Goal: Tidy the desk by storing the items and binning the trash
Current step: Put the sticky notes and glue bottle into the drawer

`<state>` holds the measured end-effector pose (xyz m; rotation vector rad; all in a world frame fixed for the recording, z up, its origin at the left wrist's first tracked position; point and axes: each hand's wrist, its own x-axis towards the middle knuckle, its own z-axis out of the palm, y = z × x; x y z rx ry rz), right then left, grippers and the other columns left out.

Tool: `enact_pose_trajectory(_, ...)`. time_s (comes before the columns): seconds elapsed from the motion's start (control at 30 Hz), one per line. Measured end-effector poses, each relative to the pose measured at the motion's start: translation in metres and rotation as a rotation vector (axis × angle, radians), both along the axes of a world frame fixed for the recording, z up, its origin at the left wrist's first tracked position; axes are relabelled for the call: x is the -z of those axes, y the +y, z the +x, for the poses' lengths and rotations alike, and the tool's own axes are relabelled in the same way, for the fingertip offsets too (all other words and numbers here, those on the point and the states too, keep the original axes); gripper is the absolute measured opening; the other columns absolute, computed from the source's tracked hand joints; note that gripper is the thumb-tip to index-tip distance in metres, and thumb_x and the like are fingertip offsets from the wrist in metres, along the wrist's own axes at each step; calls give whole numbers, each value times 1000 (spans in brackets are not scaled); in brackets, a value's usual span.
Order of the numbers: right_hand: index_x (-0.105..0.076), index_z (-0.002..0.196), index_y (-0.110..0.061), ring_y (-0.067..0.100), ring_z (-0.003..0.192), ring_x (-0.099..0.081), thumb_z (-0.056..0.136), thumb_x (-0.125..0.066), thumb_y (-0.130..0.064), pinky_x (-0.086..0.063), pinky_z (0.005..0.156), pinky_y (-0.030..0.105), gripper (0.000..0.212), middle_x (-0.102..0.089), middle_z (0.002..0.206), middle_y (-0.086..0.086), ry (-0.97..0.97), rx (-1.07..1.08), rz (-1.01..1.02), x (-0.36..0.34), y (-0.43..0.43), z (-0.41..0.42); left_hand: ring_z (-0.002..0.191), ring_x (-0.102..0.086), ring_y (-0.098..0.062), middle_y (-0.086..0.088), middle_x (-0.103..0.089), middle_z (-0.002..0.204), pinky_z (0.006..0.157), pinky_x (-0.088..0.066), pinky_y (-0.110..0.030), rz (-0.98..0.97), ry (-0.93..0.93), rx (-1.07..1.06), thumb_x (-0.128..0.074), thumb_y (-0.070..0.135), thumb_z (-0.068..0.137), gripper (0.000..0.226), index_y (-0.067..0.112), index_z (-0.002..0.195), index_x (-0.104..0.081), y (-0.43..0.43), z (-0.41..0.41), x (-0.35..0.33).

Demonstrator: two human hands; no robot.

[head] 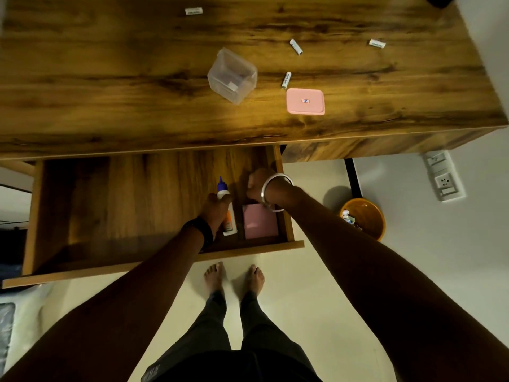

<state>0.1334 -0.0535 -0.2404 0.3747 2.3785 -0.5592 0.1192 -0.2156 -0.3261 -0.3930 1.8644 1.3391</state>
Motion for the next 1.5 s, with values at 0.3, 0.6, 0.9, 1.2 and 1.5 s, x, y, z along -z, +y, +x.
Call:
enact_pose_trajectory(0.3, -65, 119, -1, 24, 71, -67, 96, -60, -19, -57, 55, 31, 28, -69, 102, 14, -141, 212, -254, 3, -3, 9, 96, -71, -37, -21, -72, 105, 79, -61, -57, -154, 65, 343, -81, 33, 84, 24, 15, 92, -67, 1, 1, 8)
enact_pose_trajectory(0.6, -50, 139, 0, 39, 128, -54, 93, -65, -4, -46, 101, 41, 48, -56, 137, 22, -115, 76, -225, 5, -14, 22, 98, -70, -41, -17, -67, 115, 66, -63, -56, -271, 83, 331, -74, 31, 90, 37, 10, 118, -62, -12, -9, 10)
enact_pose_trajectory(0.9, -69, 122, -11, 31, 116, -62, 85, -78, -14, -50, 89, 33, 38, -66, 126, 10, -122, -170, -68, 19, -15, 40, 103, -66, -43, -18, -63, 120, 69, -63, -55, -273, 68, 261, -64, 24, 95, 23, 14, 115, -63, -22, -10, 7)
enact_pose_trajectory(1.2, -61, 130, -9, 34, 122, -59, 96, -63, -15, -48, 97, 38, 35, -58, 136, 15, -52, -337, 189, 25, -12, 45, 79, -72, -34, -12, -70, 99, 69, -64, -55, -312, 115, 296, -62, 27, 92, 19, 19, 109, -67, -34, -6, 8)
enact_pose_trajectory(1.5, -59, 128, -9, 31, 112, -63, 90, -71, -26, -51, 93, 36, 44, -63, 127, 13, -174, -439, 257, 21, -17, 44, 77, -74, -35, -13, -72, 92, 68, -63, -56, -297, 117, 221, -62, 22, 88, 9, 21, 96, -66, -46, -6, 21)
